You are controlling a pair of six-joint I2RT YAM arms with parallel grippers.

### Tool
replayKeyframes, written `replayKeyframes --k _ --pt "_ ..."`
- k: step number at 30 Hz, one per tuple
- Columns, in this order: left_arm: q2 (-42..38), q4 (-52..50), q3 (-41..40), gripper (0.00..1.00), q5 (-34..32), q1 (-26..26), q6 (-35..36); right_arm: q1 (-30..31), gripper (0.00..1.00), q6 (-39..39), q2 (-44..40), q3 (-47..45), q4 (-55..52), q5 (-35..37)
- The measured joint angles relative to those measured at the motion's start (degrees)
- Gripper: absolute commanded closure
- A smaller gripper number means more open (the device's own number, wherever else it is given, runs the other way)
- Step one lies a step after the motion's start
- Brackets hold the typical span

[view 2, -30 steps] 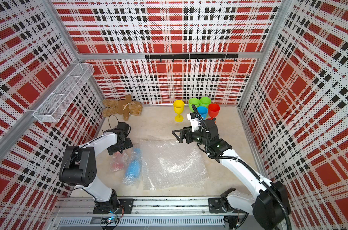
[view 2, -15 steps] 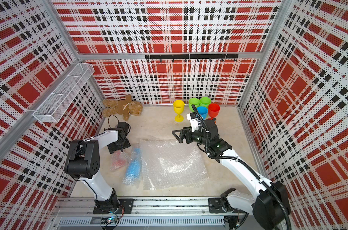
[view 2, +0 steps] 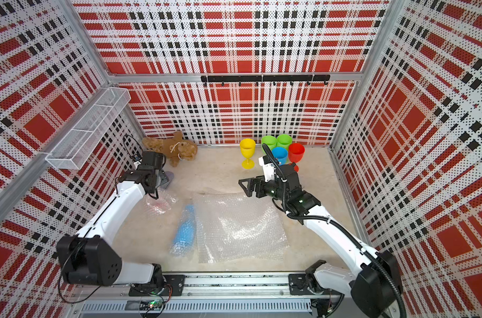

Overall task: Unpack wine glasses from bubble wrap
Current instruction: Pick up the bubble wrap from the center of the board, then place the bubble wrap at the center of the board.

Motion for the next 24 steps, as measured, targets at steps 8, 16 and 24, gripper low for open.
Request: replayKeyframes --k 8,16,24 --pt "-3.0 0.5 5.5 0.22 5.5 -16.0 -2.5 0.3 0.00 0.1 -2.9 0.3 -6.3 6.0" --pt "-1.2 8.3 3.4 0.22 18.3 -29.8 -12.4 0.3 0.05 -4.2 -7.8 1.0 -14.1 6.6" --pt "9.2 16.6 -4.0 0.18 31.3 -37.3 -21.6 0.0 0.05 -4.8 -11.0 0.0 -19.8 5.3"
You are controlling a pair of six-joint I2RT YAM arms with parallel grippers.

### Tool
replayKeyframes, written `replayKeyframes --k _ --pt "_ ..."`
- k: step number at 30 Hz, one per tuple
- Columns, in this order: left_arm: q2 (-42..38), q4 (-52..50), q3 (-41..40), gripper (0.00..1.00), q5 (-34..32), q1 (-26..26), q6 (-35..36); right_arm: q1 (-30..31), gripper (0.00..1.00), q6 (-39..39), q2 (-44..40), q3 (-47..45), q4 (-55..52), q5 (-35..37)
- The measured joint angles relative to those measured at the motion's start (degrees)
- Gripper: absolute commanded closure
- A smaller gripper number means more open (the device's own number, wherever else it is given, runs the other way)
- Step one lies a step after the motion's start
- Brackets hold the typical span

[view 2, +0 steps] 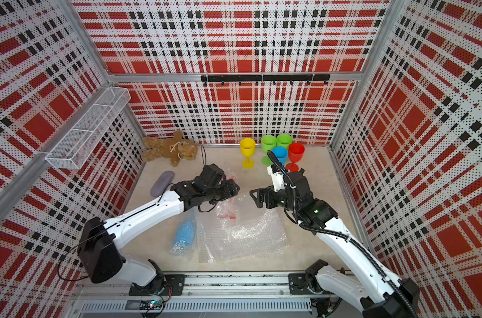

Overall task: Unpack wine glasses from bubble wrap
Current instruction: Place the bubble wrap at the center of the board.

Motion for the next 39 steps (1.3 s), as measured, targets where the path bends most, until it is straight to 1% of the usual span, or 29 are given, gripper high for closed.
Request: replayKeyframes --k 4,8,14,16,18,21,25,27,30,32,34,37,39 --pt "3.0 2.8 -3.0 0.14 3.8 -2.4 -3.1 -0.2 0.05 0.0 -0.3 -1.4 -1.0 -0.4" --pt "6.1 6.2 -3.8 0.01 7.3 -3.1 -5.0 -0.5 0.04 0.0 0.0 -2.7 -1.4 -1.2" --pt "7.6 9.0 -4.4 0.02 10.0 -3.0 -6.5 -0.8 0.02 -0.2 1.1 -2.8 -1.7 -1.6" --pt "7.5 9.2 -4.4 0.02 9.7 -2.9 -6.3 -1.0 0.02 -0.4 1.1 -2.8 -2.1 -1.6" --pt "6.9 8.4 -4.2 0.02 8.0 -2.9 -5.5 -1.0 0.02 -0.8 0.9 -2.8 -2.4 -1.6" --pt "4.3 5.6 -2.5 0.02 3.3 -2.9 -3.3 -1.1 0.00 -1.3 -0.2 -2.8 -2.5 -2.1" --pt "-3.6 4.9 -0.9 0.02 -2.3 -2.8 -0.1 -1.1 0.00 -1.8 -3.3 -4.2 -1.6 -4.4" --pt "-7.5 5.3 -0.8 0.02 -3.6 -2.3 1.0 -1.1 0.00 -2.1 -3.8 -5.0 -0.9 -5.4" --pt "-13.2 10.7 -4.6 0.02 -0.3 -0.4 2.8 -1.1 0.00 -2.4 -3.4 -6.4 -0.2 -5.9" --pt "-17.5 17.8 -12.0 0.02 4.6 2.3 3.2 -1.1 0.01 -2.3 -2.6 -7.6 0.5 -5.6" --pt "-20.4 21.4 -18.4 0.02 7.8 4.8 3.0 -1.1 0.01 -2.3 -1.1 -8.1 0.7 -5.0" --pt "-21.7 23.8 -23.2 0.02 9.7 7.3 3.8 -1.1 0.01 -2.0 2.3 -8.5 2.6 -5.0" --pt "-22.4 26.2 -25.4 0.02 10.6 8.1 4.5 -1.0 0.01 -0.8 4.3 -9.5 4.7 -5.0"
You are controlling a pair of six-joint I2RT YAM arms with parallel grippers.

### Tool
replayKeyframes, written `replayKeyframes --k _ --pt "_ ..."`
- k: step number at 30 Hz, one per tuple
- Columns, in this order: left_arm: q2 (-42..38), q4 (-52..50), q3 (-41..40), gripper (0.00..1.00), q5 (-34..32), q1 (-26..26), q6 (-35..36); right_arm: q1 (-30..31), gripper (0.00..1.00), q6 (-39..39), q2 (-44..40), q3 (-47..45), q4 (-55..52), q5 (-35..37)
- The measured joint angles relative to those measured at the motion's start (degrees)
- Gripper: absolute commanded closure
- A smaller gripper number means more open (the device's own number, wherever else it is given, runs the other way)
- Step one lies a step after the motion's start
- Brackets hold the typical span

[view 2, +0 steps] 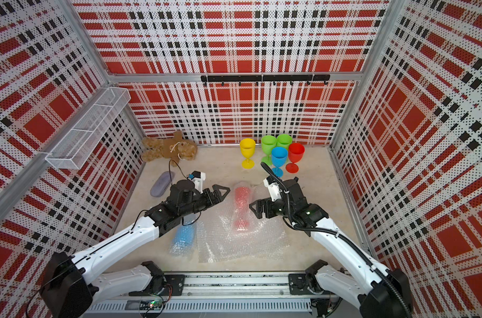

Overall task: Unpack wine glasses from bubble wrap
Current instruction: Place the bubble wrap at the center of the board.

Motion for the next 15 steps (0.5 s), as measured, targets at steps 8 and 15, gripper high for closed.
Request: replayKeyframes --k 8,15 --pt "0.0 5.9 -4.0 0.02 3.3 0.6 4.5 0.3 0.28 -1.0 10.6 -0.3 6.4 0.2" --pt "5.0 -0.9 2.1 0.02 -0.5 -5.2 13.2 0.3 0.40 -1.9 19.6 -0.9 12.0 -5.7"
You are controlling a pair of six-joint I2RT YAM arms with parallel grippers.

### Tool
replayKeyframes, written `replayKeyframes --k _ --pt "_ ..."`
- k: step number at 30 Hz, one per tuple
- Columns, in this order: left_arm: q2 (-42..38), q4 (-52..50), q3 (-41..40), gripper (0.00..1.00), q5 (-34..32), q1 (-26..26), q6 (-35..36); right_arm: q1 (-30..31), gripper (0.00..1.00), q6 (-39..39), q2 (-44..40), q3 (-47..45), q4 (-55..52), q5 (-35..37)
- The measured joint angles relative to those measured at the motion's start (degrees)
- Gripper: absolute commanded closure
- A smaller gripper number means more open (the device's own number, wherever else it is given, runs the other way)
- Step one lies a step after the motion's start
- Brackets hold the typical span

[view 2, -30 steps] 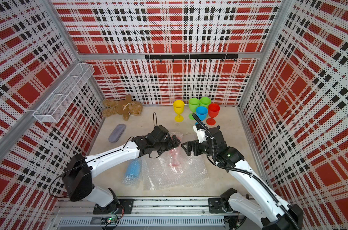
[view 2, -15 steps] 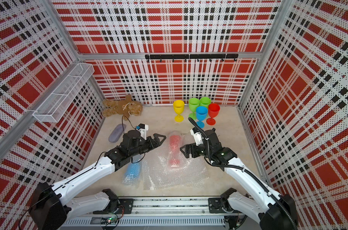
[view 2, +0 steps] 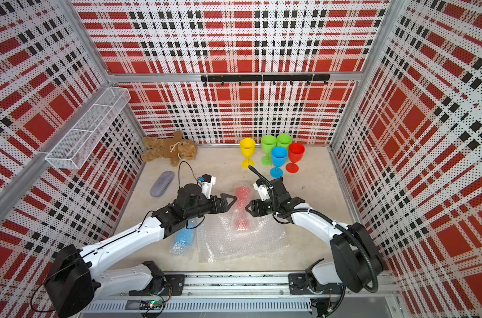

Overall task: Unpack wine glasses from bubble wrap
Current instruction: Place the bubble wrap at the center of the board, then unwrap the bubble wrap.

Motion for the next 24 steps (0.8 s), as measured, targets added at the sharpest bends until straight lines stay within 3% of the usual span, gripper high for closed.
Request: replayKeyframes --k 6,12,16,24 --pt "4.7 -5.5 5.2 0.00 -3.8 -3.8 6.0 -0.2 0.66 1.1 0.9 -3.2 6.3 -3.9" --pt "8.1 -9.7 6.2 0.11 -5.9 -4.1 8.2 -1.1 0.89 3.1 0.9 -6.5 12.5 -7.8" --pt "9.4 -11.0 6.2 0.16 -6.2 -3.2 8.3 -1.7 0.95 4.3 0.6 -7.9 15.3 -9.5" --pt "12.6 -11.1 6.4 0.21 -4.9 -3.1 8.5 -1.9 0.97 5.4 0.5 -8.4 18.1 -11.5"
